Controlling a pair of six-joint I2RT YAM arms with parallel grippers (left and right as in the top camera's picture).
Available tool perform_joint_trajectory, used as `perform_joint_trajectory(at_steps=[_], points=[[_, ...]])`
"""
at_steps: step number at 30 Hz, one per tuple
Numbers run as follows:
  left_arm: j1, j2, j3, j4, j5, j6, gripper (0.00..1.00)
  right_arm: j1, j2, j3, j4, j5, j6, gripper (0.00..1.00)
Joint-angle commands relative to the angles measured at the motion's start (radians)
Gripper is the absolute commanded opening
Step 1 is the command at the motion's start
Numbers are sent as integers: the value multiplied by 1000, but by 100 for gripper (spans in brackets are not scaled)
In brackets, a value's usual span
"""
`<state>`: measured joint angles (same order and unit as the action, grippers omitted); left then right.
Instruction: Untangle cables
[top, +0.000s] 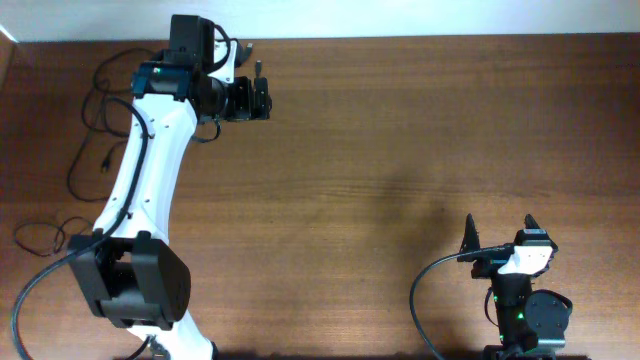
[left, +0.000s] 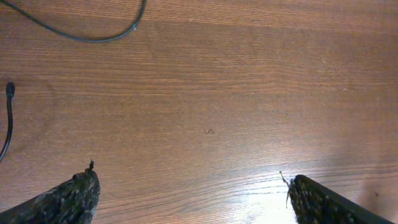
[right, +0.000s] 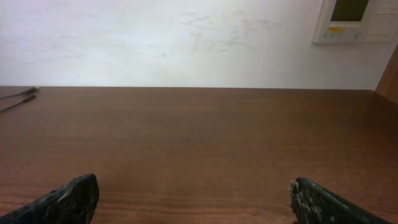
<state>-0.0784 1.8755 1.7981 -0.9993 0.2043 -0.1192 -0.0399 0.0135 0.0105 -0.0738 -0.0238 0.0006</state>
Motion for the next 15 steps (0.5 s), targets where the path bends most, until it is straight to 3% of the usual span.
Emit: perform_joint_trajectory(at_steps=[1, 11, 15], points=[[0, -11, 14, 2, -3, 16, 99, -7, -10, -5, -6, 6, 7, 99], [-8, -67, -8, -76, -6, 16, 99, -7, -10, -5, -6, 6, 7, 99], [-32, -298, -299, -1, -99, 16, 99, -7, -10, -5, -6, 6, 7, 99]])
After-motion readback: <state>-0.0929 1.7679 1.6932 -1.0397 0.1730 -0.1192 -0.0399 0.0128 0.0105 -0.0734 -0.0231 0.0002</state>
